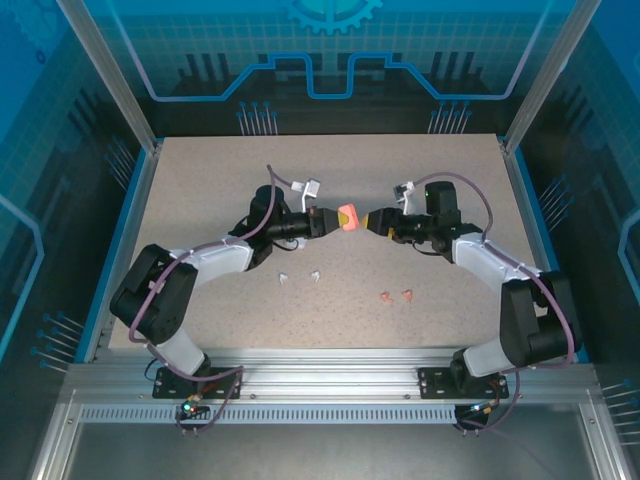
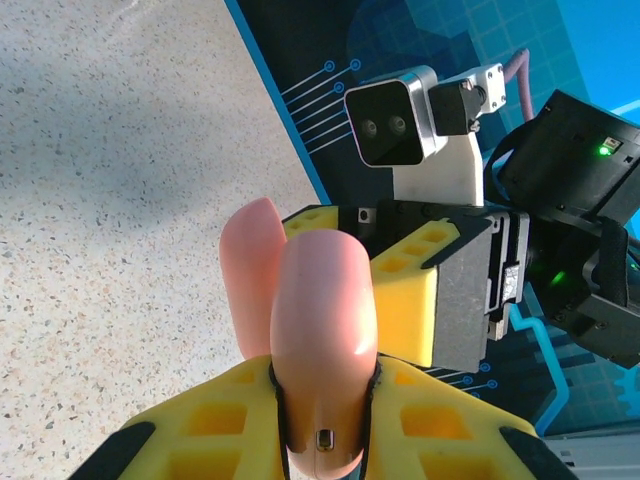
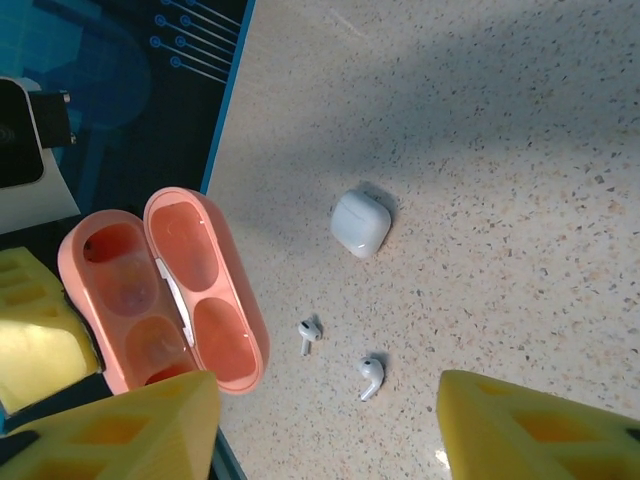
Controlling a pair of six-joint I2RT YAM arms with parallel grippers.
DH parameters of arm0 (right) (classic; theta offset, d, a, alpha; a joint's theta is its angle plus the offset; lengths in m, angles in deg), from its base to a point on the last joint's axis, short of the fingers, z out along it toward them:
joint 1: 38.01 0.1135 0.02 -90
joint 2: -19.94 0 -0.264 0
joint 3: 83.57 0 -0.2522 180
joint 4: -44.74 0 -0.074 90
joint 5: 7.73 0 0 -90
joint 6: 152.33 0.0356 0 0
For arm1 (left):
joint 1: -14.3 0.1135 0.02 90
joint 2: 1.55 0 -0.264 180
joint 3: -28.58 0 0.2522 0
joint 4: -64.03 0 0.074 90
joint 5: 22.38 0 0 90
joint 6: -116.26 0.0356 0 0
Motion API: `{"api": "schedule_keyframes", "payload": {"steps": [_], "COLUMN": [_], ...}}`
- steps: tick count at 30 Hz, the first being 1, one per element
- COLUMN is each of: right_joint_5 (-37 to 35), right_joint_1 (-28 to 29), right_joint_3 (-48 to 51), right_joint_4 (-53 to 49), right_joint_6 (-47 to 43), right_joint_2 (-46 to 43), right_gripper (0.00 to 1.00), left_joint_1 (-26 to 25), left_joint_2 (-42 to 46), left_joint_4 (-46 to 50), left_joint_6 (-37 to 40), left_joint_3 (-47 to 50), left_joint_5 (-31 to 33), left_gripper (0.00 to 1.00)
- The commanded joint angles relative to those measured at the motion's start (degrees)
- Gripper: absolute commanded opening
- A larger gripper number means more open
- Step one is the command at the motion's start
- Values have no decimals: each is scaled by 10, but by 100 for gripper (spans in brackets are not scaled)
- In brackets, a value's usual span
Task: Insert wireless bluetooth earbuds into charging case
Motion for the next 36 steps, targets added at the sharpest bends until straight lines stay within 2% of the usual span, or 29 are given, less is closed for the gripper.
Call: {"api": "schedule_keyframes", "payload": {"steps": [1, 7, 16, 25, 36], "right_joint_5": [22, 23, 45, 54, 54], "right_joint_1": [7, 14, 20, 22, 12], "right_joint_3": [-17, -17, -37, -31, -3], "right_joint_4": [18, 31, 56, 46, 37], "right_joint_6": [7, 12, 26, 12, 0], "right_joint_2": [13, 31, 48, 46, 29], "right_gripper": [58, 51, 47, 39, 40], "left_joint_1": [-7, -12, -19, -19, -18], "left_joint_2": [-5, -7, -14, -14, -12], "left_joint_4": [-23, -23, -27, -34, -28], "left_joint_6": [-4, -3, -4, -3, 0], "left_joint_3": [-5, -10, -13, -18, -27], "left_joint_5": [-8, -7, -7, 3, 6], "left_gripper": [0, 0, 0, 0, 0]}}
